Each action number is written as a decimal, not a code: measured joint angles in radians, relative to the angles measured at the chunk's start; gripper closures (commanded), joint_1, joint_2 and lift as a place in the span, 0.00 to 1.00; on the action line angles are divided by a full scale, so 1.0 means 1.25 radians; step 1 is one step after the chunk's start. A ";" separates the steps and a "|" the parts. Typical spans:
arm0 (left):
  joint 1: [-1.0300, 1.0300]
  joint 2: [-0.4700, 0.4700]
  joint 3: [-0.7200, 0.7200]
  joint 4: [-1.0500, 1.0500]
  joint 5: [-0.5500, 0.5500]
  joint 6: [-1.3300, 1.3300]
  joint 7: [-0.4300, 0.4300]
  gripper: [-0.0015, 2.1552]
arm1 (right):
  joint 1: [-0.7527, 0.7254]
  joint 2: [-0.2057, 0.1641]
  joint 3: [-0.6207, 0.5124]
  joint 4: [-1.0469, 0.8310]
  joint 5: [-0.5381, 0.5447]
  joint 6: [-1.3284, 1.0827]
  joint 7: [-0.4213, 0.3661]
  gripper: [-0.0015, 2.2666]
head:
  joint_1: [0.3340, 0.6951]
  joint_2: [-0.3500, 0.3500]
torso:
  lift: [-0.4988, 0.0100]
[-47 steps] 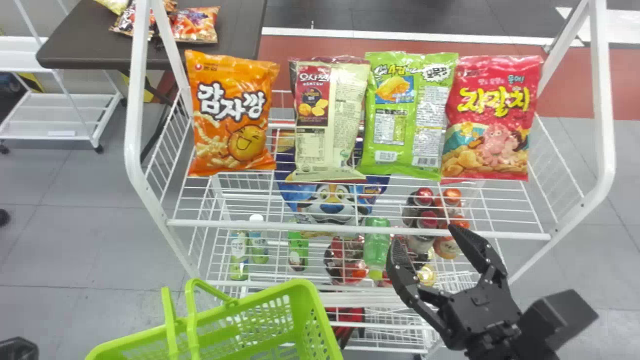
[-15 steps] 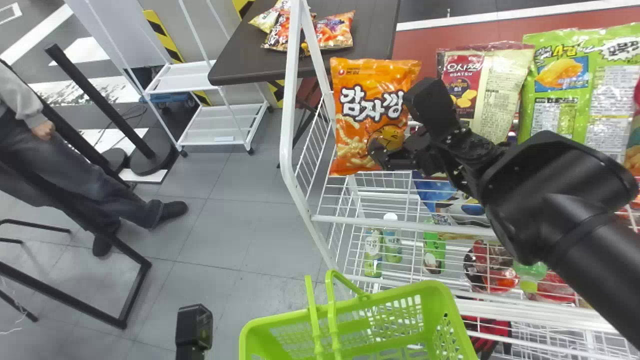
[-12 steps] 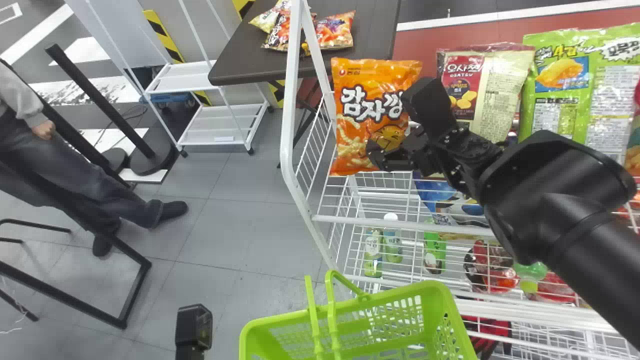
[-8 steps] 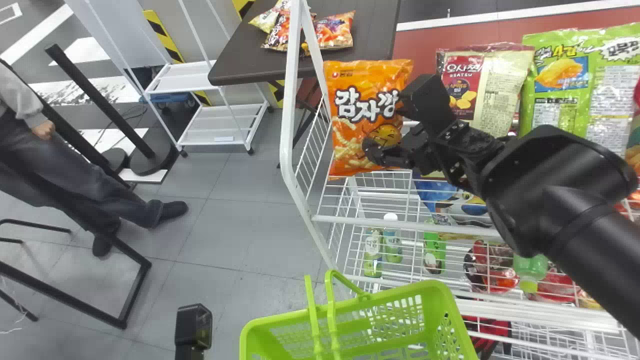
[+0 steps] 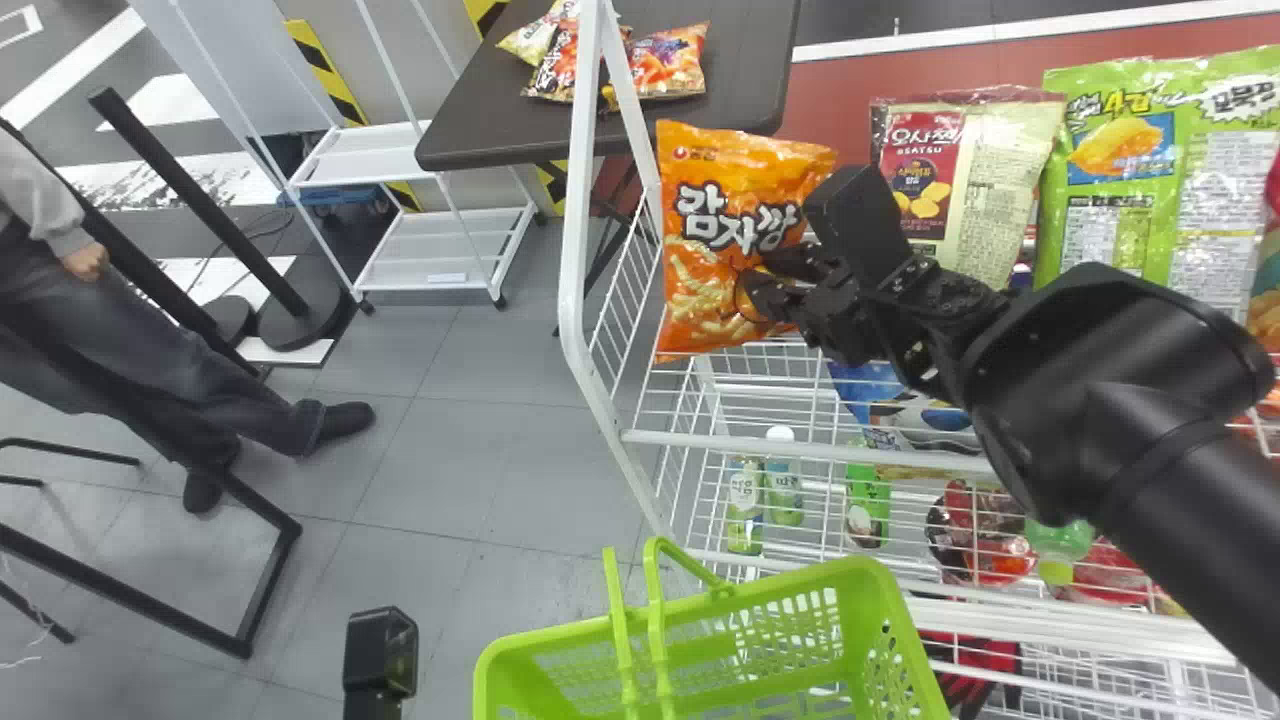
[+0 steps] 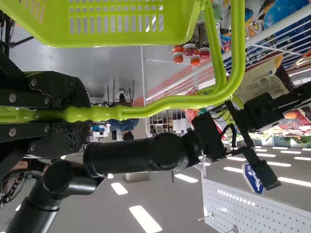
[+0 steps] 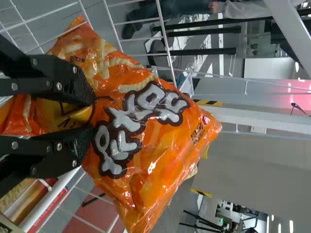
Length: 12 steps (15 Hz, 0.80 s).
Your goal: Hold basket handle with left hand then pick Gamjakkang with right hand and place into basket
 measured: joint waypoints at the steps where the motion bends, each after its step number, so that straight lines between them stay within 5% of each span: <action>1: 0.000 0.000 0.001 0.000 0.000 0.000 0.000 1.00 | 0.010 0.000 -0.001 -0.016 0.004 0.003 -0.002 0.99 | 1.00 1.00 | 0.94; 12: 0.000 0.000 0.004 0.008 0.000 0.000 0.002 1.00 | 0.254 0.000 -0.014 -0.548 0.235 0.311 -0.085 0.99 | 1.00 1.00 | 0.94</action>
